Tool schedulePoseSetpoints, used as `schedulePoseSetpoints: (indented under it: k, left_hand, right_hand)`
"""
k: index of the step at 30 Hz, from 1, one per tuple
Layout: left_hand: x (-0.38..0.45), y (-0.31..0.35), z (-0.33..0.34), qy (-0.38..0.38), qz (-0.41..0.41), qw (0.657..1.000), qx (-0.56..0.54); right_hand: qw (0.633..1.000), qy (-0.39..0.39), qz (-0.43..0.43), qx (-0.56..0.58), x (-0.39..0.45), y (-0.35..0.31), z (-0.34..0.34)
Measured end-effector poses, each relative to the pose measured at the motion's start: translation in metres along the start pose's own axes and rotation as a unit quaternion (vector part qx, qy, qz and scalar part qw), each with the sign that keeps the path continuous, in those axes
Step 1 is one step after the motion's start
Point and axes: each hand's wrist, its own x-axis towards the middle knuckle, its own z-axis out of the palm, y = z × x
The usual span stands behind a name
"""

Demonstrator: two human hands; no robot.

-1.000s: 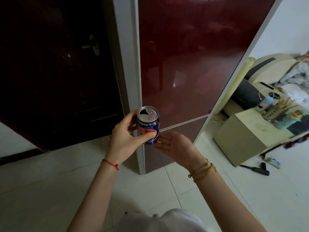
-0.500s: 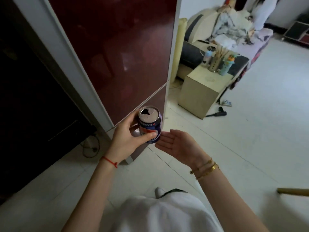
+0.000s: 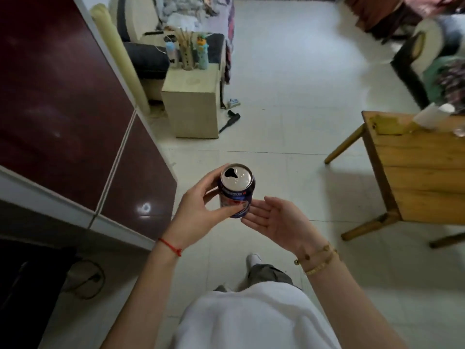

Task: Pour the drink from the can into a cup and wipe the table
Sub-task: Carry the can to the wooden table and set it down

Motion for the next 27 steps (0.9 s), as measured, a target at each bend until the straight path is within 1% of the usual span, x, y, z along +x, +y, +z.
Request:
schedulePoseSetpoints:
  k: [6,10,13,21,27]
  left_hand:
    - [0.007,0.018,0.073,-0.135,0.036,0.99,0.003]
    - [0.008,0.032,0.135,-0.218,0.058,0.974,0.012]
    - [0.005,0.043,0.188,-0.265,0.07,0.962,0.009]
    - [-0.017,0.08,0.349,-0.351,0.101,0.931,0.0]
    - [-0.035,0.108,0.463,-0.376,0.112,0.92,-0.012]
  right_hand:
    - [0.991,0.072,-0.067,0.091,-0.057,0.007,-0.071]
    - [0.977,0.116,-0.106,0.144,-0.098,0.01,-0.124]
    - [0.964,0.136,-0.132,0.185,-0.13,0.012,-0.167]
    - [0.935,0.171,-0.178,0.255,-0.229,0.006,-0.3]
    - [0.919,0.203,-0.205,0.269,-0.297,-0.013,-0.392]
